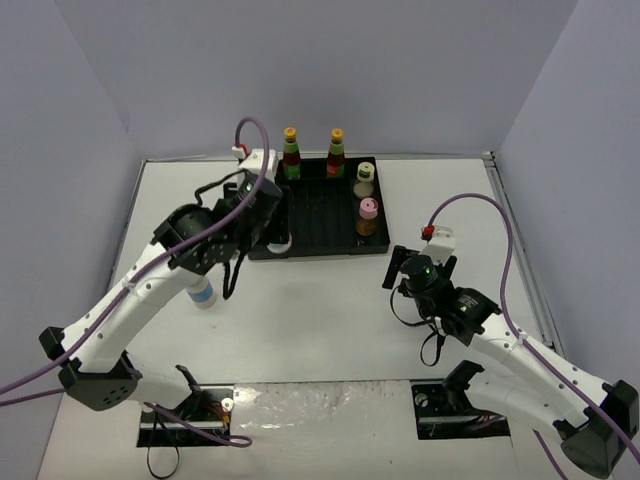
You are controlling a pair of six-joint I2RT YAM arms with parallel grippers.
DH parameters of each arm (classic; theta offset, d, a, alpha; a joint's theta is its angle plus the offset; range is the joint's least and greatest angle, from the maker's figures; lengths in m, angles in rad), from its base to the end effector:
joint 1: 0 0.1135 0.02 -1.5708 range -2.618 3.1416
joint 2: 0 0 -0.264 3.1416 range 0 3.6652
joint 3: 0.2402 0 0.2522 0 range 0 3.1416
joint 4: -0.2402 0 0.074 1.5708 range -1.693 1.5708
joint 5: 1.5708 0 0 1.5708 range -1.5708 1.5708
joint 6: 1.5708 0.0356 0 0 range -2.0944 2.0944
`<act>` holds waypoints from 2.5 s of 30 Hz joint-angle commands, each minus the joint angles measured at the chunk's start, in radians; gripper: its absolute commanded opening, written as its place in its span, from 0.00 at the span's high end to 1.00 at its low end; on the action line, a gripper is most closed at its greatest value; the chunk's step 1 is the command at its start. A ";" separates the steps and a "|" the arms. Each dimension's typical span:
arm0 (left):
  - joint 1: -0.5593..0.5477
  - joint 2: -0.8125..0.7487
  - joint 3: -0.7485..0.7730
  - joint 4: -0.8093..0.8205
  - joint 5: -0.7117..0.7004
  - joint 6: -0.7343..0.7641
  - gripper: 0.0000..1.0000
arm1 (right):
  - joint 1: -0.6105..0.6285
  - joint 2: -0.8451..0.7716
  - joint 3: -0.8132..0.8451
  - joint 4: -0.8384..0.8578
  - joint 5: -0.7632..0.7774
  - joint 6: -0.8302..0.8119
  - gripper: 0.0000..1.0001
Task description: Organize the condiment bottles
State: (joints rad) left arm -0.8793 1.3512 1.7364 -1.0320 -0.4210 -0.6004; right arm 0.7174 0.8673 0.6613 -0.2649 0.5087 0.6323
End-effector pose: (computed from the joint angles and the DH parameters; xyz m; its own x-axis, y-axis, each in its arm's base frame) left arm 0.1719 -0.1848 0.4546 -0.5968 -0.0877 -0.7976 0.1914 0.9498 -0.2476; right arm 0.1583 0.1151 0.2758 -0.4218 0.3170 -0.8495 0.0027 0.9373 0.3484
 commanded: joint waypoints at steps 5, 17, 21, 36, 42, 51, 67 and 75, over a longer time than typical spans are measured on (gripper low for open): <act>0.276 0.228 0.312 0.155 0.056 0.244 1.00 | 0.008 0.002 -0.002 0.047 0.022 0.009 0.22; 0.472 0.622 0.688 0.309 0.145 0.297 1.00 | 0.008 -0.004 -0.003 0.045 0.004 0.010 0.22; 0.504 0.734 0.784 0.307 0.165 0.278 1.00 | 0.008 -0.004 -0.003 0.044 -0.002 0.005 0.22; 0.531 0.869 0.675 0.415 0.169 0.255 1.00 | 0.010 -0.002 0.000 0.045 -0.021 -0.005 0.22; 0.541 0.890 0.611 0.449 0.182 0.244 1.00 | 0.010 0.002 0.000 0.044 -0.026 -0.009 0.22; 0.551 0.908 0.563 0.471 0.199 0.236 0.84 | 0.010 0.007 0.001 0.047 -0.027 -0.011 0.22; 0.548 0.761 0.411 0.527 0.223 0.265 0.08 | 0.010 0.000 -0.002 0.046 -0.029 -0.011 0.22; 0.489 0.568 0.317 0.450 0.115 0.270 0.07 | 0.010 0.002 -0.002 0.050 -0.027 -0.011 0.22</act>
State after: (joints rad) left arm -0.3500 2.1112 2.0150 -0.5818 -0.2106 -0.3351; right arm 0.7212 0.8684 0.6540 -0.2573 0.4690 0.6277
